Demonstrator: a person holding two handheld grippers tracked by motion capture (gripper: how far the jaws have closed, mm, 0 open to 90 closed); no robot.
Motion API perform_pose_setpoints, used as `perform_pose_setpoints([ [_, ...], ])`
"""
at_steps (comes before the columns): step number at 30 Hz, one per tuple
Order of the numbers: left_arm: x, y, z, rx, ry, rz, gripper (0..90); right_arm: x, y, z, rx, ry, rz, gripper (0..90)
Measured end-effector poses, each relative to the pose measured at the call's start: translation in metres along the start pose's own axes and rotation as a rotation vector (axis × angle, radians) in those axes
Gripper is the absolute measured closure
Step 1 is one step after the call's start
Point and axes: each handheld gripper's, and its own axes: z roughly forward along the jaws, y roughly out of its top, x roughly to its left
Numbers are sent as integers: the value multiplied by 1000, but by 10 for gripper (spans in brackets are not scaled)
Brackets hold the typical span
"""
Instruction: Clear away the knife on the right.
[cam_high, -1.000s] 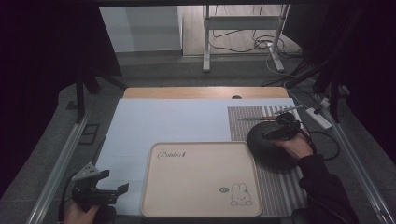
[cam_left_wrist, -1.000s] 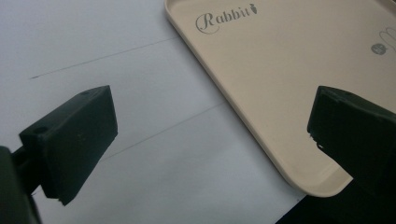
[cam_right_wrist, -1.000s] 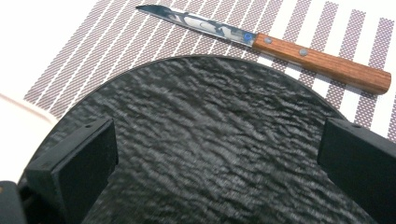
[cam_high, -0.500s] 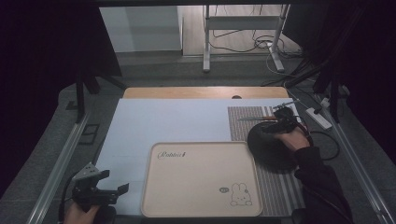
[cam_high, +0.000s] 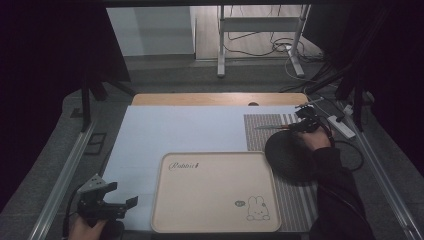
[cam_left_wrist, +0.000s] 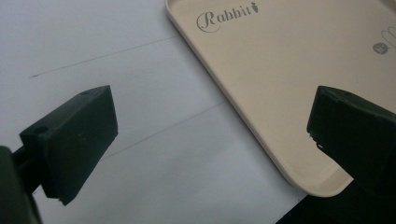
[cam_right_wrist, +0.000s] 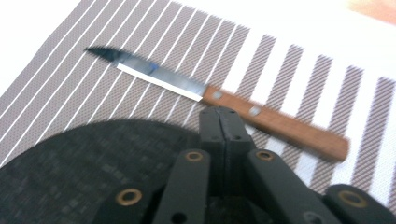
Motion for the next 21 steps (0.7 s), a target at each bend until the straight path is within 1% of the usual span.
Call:
perform_pose_setpoints([
  [2,0,0,0,0,0,0,18,-4,4,3,-1,-7,14,892],
  [4,0,0,0,0,0,-2,18,-8,8,7,3,-28,8,892],
  [7,0,0,0,-1,-1,-4,18,-14,12,13,-2,-56,21,892],
  [11,0,0,0,0,0,-4,19,-23,15,21,2,-81,39,892],
  [14,0,0,0,0,0,-5,19,-28,16,29,15,-88,47,892],
  [17,0,0,0,0,0,-5,19,-31,16,36,28,-102,41,892],
  [21,0,0,0,1,1,-4,20,-33,14,39,49,-102,43,892],
])
